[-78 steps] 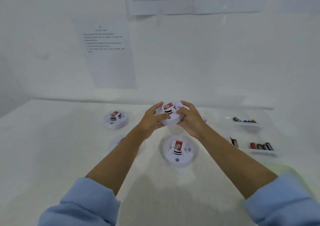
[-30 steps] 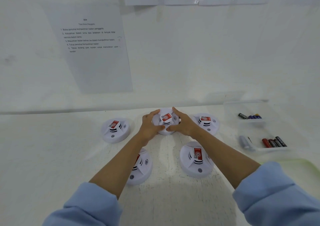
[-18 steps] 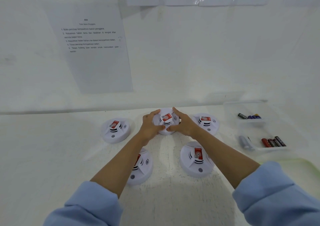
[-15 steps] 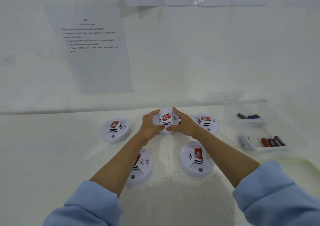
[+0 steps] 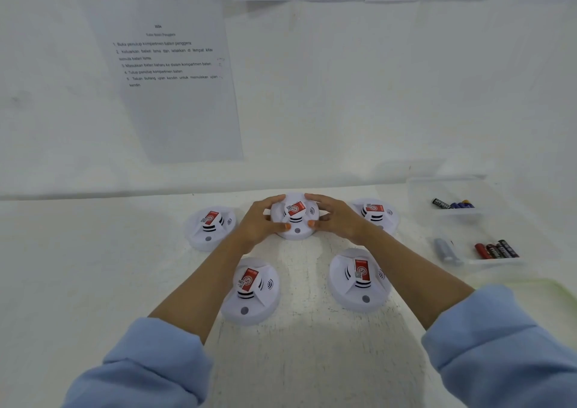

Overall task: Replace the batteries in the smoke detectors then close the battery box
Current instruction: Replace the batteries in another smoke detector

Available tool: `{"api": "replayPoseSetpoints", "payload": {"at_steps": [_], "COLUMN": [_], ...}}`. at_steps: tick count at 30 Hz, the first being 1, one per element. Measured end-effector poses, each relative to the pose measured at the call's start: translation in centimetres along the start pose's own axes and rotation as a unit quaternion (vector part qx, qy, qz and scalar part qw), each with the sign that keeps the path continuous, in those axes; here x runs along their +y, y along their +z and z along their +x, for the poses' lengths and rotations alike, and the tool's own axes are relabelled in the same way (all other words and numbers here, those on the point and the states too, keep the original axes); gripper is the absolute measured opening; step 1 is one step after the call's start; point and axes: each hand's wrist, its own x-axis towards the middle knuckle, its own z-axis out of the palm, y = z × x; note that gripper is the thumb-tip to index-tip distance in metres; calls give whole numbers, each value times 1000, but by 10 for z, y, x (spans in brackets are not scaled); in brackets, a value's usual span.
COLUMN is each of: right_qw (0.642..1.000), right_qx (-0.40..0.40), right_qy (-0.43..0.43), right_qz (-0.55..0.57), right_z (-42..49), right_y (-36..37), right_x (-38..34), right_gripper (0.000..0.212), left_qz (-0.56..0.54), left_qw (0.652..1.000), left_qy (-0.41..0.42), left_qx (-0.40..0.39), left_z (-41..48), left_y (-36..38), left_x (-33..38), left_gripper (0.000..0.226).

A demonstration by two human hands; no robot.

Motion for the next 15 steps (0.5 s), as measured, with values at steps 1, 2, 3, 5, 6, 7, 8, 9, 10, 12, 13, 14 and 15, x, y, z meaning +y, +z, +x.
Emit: {"api": "replayPoseSetpoints", "payload": {"at_steps": [1,2,3,5,6,7,8,9,10,12,13,14,15], "right_qw": [1000,1000,1000,1000,1000,1000,1000,1000,1000,1000,1000,1000,1000], "right_qx": [0,-1,-2,-3,-4,-5,-7,-8,-9,-10,-10,-10,-11], "right_qy": [-1,-1,0,2,3,4,4,5,7,8,8,8,7], "right_qz": [0,2,5,11,13,14,14,16,18,23,23,21,19], "right_z": [0,0,1,0,1,1,1,1,1,0,0,0,0], "right_y": [0,1,1,2,2,2,2,2,2,2,2,2,2], "right_x": [1,1,1,1,1,0,0,0,0,1,1,1,1], "right_gripper": [60,60,59,59,58,58,58,58,57,57,57,57,57], "left_qz": [-1,-1,-1,-3,-4,-6,-9,-9,-10,-7,-4,-2,-1], "left_qw": [1000,1000,1000,1000,1000,1000,1000,1000,1000,1000,1000,1000,1000], "left_qy": [3,5,6,8,9,10,10,10,11,10,8,8,6], "left_qx": [-1,-1,-1,-4,-6,-7,-7,-7,-7,-7,-7,-8,-9], "left_z": [0,0,0,0,1,1,1,1,2,3,4,4,5], "left_y": [0,0,0,0,0,0,-1,-1,-1,-2,-2,-2,-2], "left_x": [0,0,-1,-2,-3,-4,-5,-6,-6,-7,-8,-8,-9], "left_gripper": [66,66,66,65,64,64,64,63,63,64,64,64,64]}}
